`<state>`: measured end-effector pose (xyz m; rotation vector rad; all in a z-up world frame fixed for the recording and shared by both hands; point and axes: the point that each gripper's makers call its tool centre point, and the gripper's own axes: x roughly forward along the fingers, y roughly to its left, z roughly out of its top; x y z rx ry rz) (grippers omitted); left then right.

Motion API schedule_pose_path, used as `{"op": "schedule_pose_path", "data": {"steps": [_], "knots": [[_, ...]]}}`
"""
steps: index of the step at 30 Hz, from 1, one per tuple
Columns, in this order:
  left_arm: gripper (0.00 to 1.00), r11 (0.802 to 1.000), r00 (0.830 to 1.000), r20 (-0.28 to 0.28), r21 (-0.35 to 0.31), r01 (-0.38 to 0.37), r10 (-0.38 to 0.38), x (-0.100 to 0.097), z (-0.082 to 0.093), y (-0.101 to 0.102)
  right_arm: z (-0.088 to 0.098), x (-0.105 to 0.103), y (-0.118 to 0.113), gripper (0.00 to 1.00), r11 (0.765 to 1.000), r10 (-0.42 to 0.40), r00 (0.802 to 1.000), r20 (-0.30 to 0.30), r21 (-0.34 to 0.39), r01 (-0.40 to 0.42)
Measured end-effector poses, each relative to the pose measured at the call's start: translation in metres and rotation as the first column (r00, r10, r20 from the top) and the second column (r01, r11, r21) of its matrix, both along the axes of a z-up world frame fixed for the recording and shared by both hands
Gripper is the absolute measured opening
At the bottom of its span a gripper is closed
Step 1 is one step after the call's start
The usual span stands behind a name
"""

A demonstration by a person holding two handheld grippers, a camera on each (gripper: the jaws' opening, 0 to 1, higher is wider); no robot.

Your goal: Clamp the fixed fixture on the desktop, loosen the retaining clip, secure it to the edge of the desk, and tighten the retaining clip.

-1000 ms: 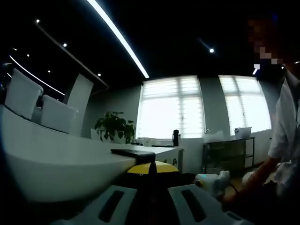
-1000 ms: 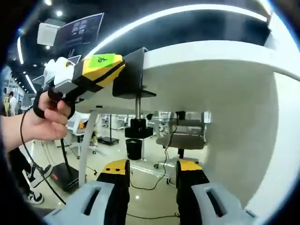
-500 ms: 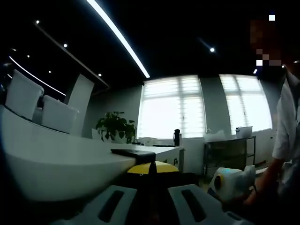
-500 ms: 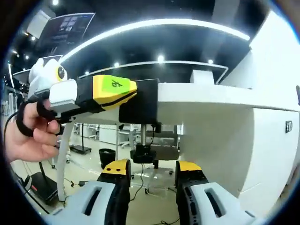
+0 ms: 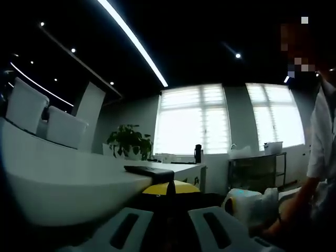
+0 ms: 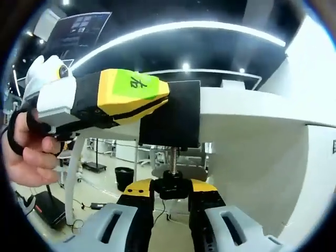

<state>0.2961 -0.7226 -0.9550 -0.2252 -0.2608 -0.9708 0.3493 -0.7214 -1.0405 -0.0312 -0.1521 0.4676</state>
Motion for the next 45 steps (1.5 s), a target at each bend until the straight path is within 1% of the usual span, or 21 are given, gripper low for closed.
{"op": "schedule_pose_path", "data": {"steps": [3,5,9,11,14,19,23,24,28,29,31,32,33,34,35,37,38,40,42,43,45], "knots": [[0.02,1.000,1.000,-0.003,-0.005,0.006,-0.006,0.000,0.000,0.000,0.001,0.000,0.002,0.24,0.997,0.068,0.997,0.043,-0.052,-0.065],[0.02,1.000,1.000,-0.003,-0.006,0.007,-0.007,0.000,0.001,0.000,0.001,0.001,0.001,0.24,0.992,0.114,0.992,0.048,-0.068,-0.111],[0.02,1.000,1.000,-0.004,-0.007,0.009,-0.009,0.000,0.001,0.001,0.000,-0.001,0.008,0.25,0.958,0.270,0.962,0.046,-0.114,-0.263],[0.02,1.000,1.000,-0.002,-0.008,0.007,-0.007,0.000,0.001,0.001,-0.001,-0.002,0.013,0.25,0.925,0.350,0.936,0.046,-0.176,-0.337],[0.02,1.000,1.000,0.000,-0.007,0.005,-0.005,0.000,0.001,0.001,-0.001,-0.003,0.015,0.25,0.869,0.462,0.887,0.025,-0.213,-0.446],[0.02,1.000,1.000,-0.001,-0.011,0.008,-0.008,0.000,0.000,0.001,-0.006,-0.001,0.018,0.25,0.772,0.588,0.809,-0.017,-0.286,-0.567],[0.02,1.000,1.000,0.003,-0.012,0.010,-0.010,0.000,0.000,0.001,-0.005,0.001,0.019,0.25,0.757,0.604,0.797,-0.033,-0.289,-0.586],[0.02,1.000,1.000,0.004,-0.011,0.010,-0.010,0.000,0.000,0.001,-0.006,0.001,0.018,0.26,0.762,0.598,0.800,-0.038,-0.282,-0.583],[0.02,1.000,1.000,0.003,-0.007,0.011,-0.010,0.000,0.000,0.001,-0.020,0.008,0.008,0.38,0.839,0.493,0.869,-0.049,-0.240,-0.489],[0.02,1.000,1.000,0.003,-0.007,0.011,-0.011,0.000,0.000,0.001,-0.026,0.009,0.003,0.40,0.862,0.454,0.889,-0.058,-0.225,-0.455],[0.02,1.000,1.000,0.003,-0.006,0.010,-0.010,0.000,0.000,0.001,-0.035,0.003,-0.004,0.41,0.898,0.394,0.917,-0.065,-0.182,-0.400],[0.02,1.000,1.000,0.003,-0.006,0.010,-0.010,0.000,0.000,0.001,-0.037,0.000,-0.005,0.41,0.910,0.378,0.924,-0.063,-0.161,-0.383],[0.02,1.000,1.000,0.002,-0.008,0.012,-0.012,0.001,0.000,0.001,-0.041,-0.013,0.000,0.41,0.905,0.384,0.922,-0.059,-0.177,-0.388],[0.02,1.000,1.000,0.002,-0.010,0.012,-0.012,0.001,0.000,0.001,-0.043,-0.017,-0.001,0.41,0.905,0.354,0.935,-0.037,-0.238,-0.352],[0.02,1.000,1.000,0.002,-0.011,0.012,-0.012,0.001,0.000,0.001,-0.043,-0.019,-0.002,0.41,0.908,0.330,0.944,-0.019,-0.266,-0.323],[0.02,1.000,1.000,0.003,-0.012,0.010,-0.010,0.001,0.000,0.001,-0.039,-0.024,-0.004,0.41,0.931,0.256,0.967,-0.007,-0.268,-0.248],[0.02,1.000,1.000,0.003,-0.011,0.010,-0.010,0.001,0.000,0.001,-0.033,-0.025,-0.006,0.41,0.953,0.215,0.977,-0.001,-0.219,-0.210],[0.02,1.000,1.000,0.000,-0.009,0.011,-0.011,0.001,0.000,0.001,-0.023,-0.026,-0.012,0.41,0.979,0.142,0.990,-0.002,-0.145,-0.141],[0.02,1.000,1.000,0.000,-0.006,0.009,-0.009,0.002,0.000,0.001,-0.009,-0.024,-0.021,0.41,0.995,0.045,0.999,0.024,-0.095,-0.043],[0.02,1.000,1.000,0.002,-0.005,0.006,-0.006,0.002,0.000,0.000,-0.005,-0.024,-0.022,0.41,0.999,0.024,0.999,0.021,-0.045,-0.023],[0.02,1.000,1.000,0.003,-0.004,0.001,-0.001,0.002,0.000,0.000,-0.003,-0.022,-0.019,0.41,1.000,0.013,1.000,-0.003,-0.012,-0.013]]}}
